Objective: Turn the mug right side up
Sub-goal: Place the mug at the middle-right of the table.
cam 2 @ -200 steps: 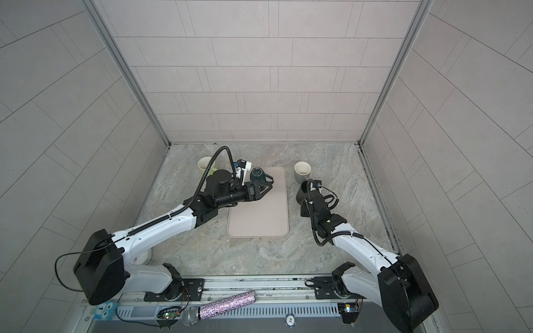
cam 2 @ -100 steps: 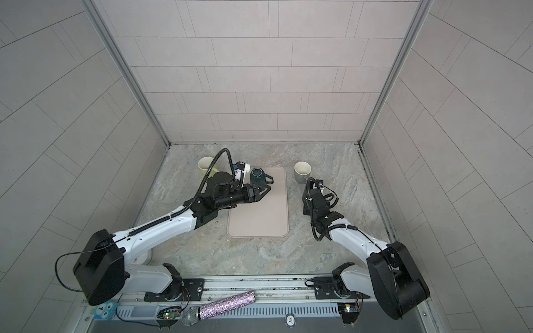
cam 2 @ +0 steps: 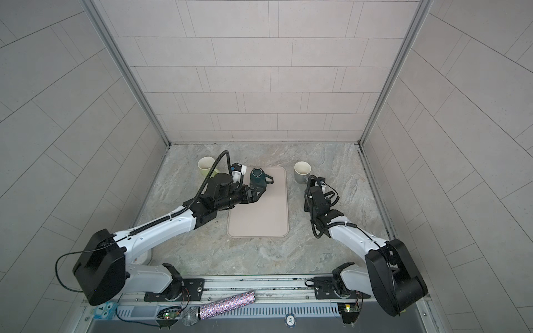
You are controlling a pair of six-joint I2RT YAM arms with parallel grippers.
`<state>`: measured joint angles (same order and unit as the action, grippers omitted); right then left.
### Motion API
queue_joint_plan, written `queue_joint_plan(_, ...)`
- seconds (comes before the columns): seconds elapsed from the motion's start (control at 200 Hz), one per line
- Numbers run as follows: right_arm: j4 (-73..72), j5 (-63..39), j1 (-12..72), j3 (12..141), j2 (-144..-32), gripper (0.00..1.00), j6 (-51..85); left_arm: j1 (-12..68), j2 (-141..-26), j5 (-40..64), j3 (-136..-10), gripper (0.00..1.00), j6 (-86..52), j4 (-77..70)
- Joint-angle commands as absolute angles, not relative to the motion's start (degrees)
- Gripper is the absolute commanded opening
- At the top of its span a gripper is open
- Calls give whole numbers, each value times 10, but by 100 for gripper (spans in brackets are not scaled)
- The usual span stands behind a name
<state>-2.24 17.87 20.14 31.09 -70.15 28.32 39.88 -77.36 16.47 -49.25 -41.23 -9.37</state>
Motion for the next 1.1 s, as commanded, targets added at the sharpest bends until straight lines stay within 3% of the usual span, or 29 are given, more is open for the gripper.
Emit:
queue_joint_plan(0.0,-51,188,190,320,-672,37,295,396,-760,146,-486,74,-393,-86)
queue_joint_plan(0.1,-66,170,186,303,-655,64,297,396,-759,147,-485,74,-390,-82)
queue_joint_plan(0.185,-73,157,186,294,-637,75,285,396,-757,143,-483,74,-386,-83)
queue_joint_plan(0.49,-22,136,177,292,-564,81,288,395,-759,117,-516,74,-319,-34)
queue_joint_plan(0.64,19,78,157,304,-523,83,303,394,-781,93,-559,75,-251,7)
queue_joint_plan(0.891,102,-12,122,294,-440,83,313,377,-885,106,-760,76,-56,231)
queue_joint_plan(1.096,140,-41,120,261,-391,84,324,330,-1000,182,-889,76,60,300)
